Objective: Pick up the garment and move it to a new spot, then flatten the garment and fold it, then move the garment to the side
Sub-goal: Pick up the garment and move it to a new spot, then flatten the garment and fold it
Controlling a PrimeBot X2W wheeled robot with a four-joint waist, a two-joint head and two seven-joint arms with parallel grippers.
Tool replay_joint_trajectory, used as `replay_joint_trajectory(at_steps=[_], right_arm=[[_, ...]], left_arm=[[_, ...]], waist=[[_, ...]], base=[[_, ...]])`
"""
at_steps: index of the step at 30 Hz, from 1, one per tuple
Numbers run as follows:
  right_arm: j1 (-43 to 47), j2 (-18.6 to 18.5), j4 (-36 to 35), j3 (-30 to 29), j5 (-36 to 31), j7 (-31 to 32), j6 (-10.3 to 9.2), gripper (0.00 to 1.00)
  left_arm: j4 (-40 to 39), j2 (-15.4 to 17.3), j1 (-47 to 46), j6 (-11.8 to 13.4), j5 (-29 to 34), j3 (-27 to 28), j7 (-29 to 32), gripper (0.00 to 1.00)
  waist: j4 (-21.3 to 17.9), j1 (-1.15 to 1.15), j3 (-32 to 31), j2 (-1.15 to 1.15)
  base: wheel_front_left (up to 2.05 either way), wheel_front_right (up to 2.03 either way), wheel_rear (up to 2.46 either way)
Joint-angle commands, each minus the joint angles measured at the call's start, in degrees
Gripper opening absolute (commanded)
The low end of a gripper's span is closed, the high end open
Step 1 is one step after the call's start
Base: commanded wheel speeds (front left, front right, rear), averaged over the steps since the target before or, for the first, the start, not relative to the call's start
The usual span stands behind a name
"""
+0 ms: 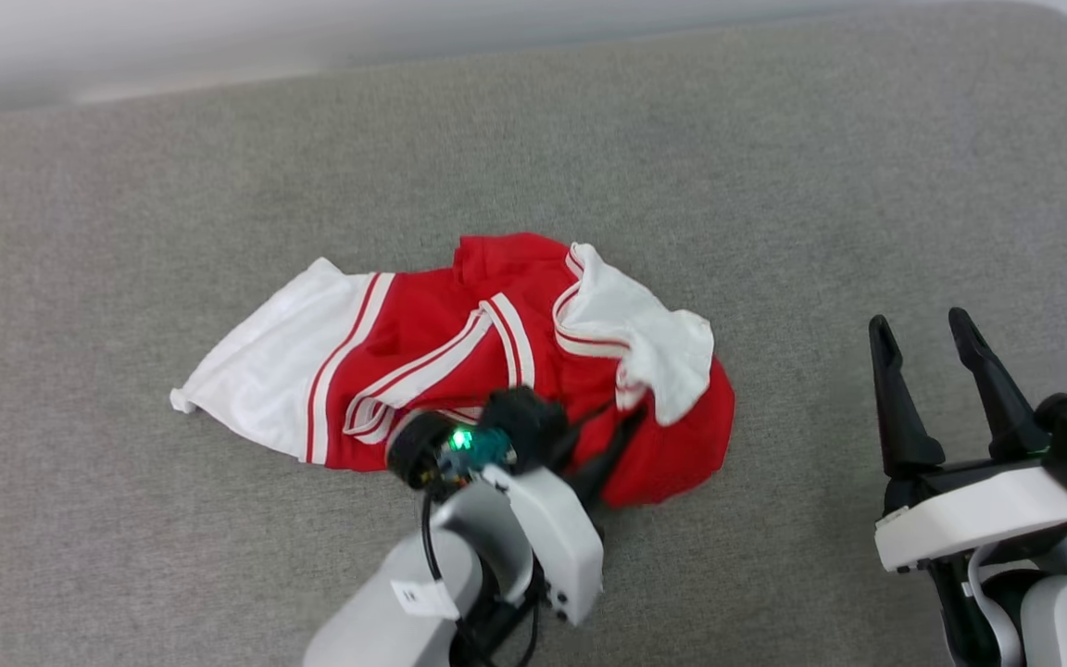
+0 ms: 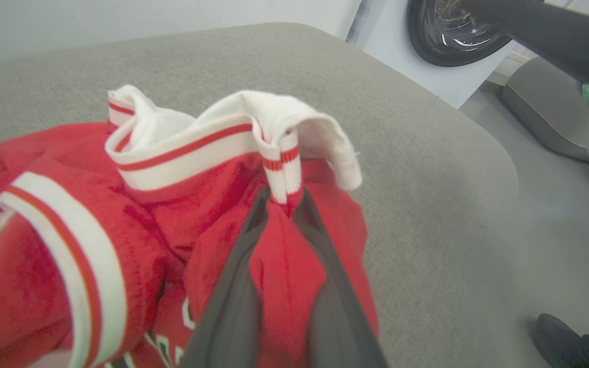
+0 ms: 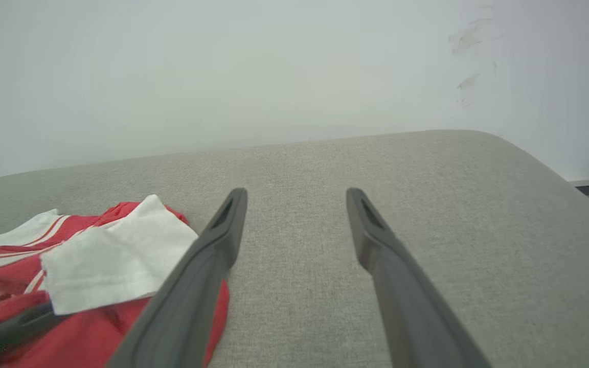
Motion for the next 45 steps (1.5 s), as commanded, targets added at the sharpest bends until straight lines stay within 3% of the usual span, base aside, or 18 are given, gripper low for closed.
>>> replay_joint_trajectory(at_steps=[1, 4, 5, 6, 7, 13, 18, 24, 31, 37, 45], right_arm=[[-1.1, 0.1, 0.6, 0.6, 0.3, -0.6, -0.02, 1.0], [-1.4, 0.1, 1.6, 0.4, 0.2, -1.1, -0.03, 1.0], [-1.4, 0.1, 1.9, 0.4, 0.2, -1.1, -0.02, 1.0], [-1.5, 0.1, 2.2, 0.6, -0.1, -1.1, -0.02, 1.0], [-1.5, 0.1, 2.4, 0.7, -0.4, -1.0, -0.02, 1.0], [-0.2, 0.0, 2.9, 0.0, -1.3, -0.1, -0.03, 1.0], [1.8, 0.0, 2.8, -0.6, -2.0, 1.3, -0.02, 1.0], [4.6, 0.1, 1.8, -1.0, -2.4, 3.1, -0.02, 1.0], [7.6, 0.0, 1.1, -1.2, -2.9, 4.7, -0.02, 1.0], [9.9, 0.0, 0.0, -1.6, -2.7, 5.7, -0.02, 1.0], [11.3, 0.0, -1.0, -1.6, -2.6, 6.6, -0.03, 1.0]], left_arm=[[0.4, 0.1, 1.7, -0.2, -0.1, -0.9, -0.6, 0.0], [1.2, -0.1, 3.4, -0.3, 0.3, -2.7, -1.4, 0.0], [1.4, -0.4, 4.0, -0.3, 0.0, -3.3, -1.7, 0.15], [1.5, -0.4, 4.4, -0.4, -0.1, -3.9, -1.9, 0.45], [1.4, -0.4, 4.4, -0.4, 0.0, -4.2, -2.6, 1.0], [-0.9, -0.4, 3.8, 0.5, 1.5, -4.2, -7.8, 1.0], [-3.2, 0.2, 5.6, 4.6, 2.0, -1.1, -11.5, 1.0], [-5.4, 2.2, 8.9, 11.0, 1.6, 6.3, -13.8, 1.0], [-7.4, 6.2, 14.6, 15.5, 1.2, 15.3, -14.2, 1.0], [-9.3, 9.5, 20.6, 16.8, 1.6, 20.5, -14.2, 1.0], [-11.1, 10.6, 23.9, 16.7, 1.7, 21.4, -14.2, 1.0]], waist=[[0.1, 0.0, 1.2, 0.0], [1.1, 0.0, 0.7, 0.0], [1.4, 0.0, 0.2, 0.0], [1.7, 0.0, -0.3, 0.0], [2.1, 0.0, -0.8, 0.0], [4.7, 0.0, -5.2, 0.0], [6.4, 0.0, -9.4, 0.0], [7.7, 0.0, -12.9, 0.0], [8.5, 0.0, -15.6, 0.0], [8.0, 0.0, -16.9, 0.0], [7.4, 0.0, -17.3, 0.0]], base=[[0.0, 0.0, 0.0], [0.0, 0.0, 0.0], [0.0, 0.0, 0.0], [0.0, 0.0, 0.0], [0.0, 0.0, 0.0], [0.0, 0.0, 0.0], [0.0, 0.0, 0.0], [0.0, 0.0, 0.0], [0.0, 0.0, 0.0], [0.0, 0.0, 0.0], [0.0, 0.0, 0.0]])
